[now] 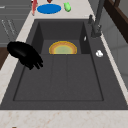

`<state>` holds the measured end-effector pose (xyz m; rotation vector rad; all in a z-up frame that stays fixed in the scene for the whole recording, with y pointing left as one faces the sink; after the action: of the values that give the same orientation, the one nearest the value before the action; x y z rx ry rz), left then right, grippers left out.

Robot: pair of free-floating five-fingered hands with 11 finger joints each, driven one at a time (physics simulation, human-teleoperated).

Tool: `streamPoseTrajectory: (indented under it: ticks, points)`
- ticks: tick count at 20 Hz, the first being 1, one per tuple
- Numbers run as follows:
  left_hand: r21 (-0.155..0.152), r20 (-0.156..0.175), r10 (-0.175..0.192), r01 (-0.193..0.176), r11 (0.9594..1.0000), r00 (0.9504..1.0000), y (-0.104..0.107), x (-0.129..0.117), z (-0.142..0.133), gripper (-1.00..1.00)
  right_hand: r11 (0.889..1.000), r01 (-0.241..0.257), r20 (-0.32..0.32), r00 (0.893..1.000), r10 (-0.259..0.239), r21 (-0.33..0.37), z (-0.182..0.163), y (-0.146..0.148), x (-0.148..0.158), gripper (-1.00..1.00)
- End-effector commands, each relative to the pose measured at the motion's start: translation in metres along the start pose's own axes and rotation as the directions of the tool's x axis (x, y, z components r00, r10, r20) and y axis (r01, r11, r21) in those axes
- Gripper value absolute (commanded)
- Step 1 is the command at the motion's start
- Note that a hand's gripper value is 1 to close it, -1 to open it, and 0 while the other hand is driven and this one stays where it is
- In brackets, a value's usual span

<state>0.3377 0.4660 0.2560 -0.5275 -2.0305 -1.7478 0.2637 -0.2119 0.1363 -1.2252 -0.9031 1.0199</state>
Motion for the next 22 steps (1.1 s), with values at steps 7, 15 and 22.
streamPoseTrajectory:
  ticks: [7, 15, 22]
  points:
    - [-0.036, -0.025, -0.003, 0.002, 0.9994, 0.9997, 0.001, -0.015, -0.069, 1.0, 1.0, 0.0, 0.0, 1.0, 0.0, 0.0, 0.0, 0.0, 0.0, 0.0]
    - [-0.048, -0.035, -0.006, 0.004, 0.9989, 0.9994, -0.012, -0.035, -0.125, 1.0, 1.0, 0.0, 0.0, 1.0, 0.0, 0.0, 0.0, 0.0, 0.0, 0.0]
    - [-0.041, -0.047, -0.009, 0.007, 0.9991, 0.9988, -0.037, -0.068, -0.167, 1.0, 1.0, 0.0, 0.0, 1.0, 0.0, 0.0, 0.0, 0.0, 0.0, 0.0]
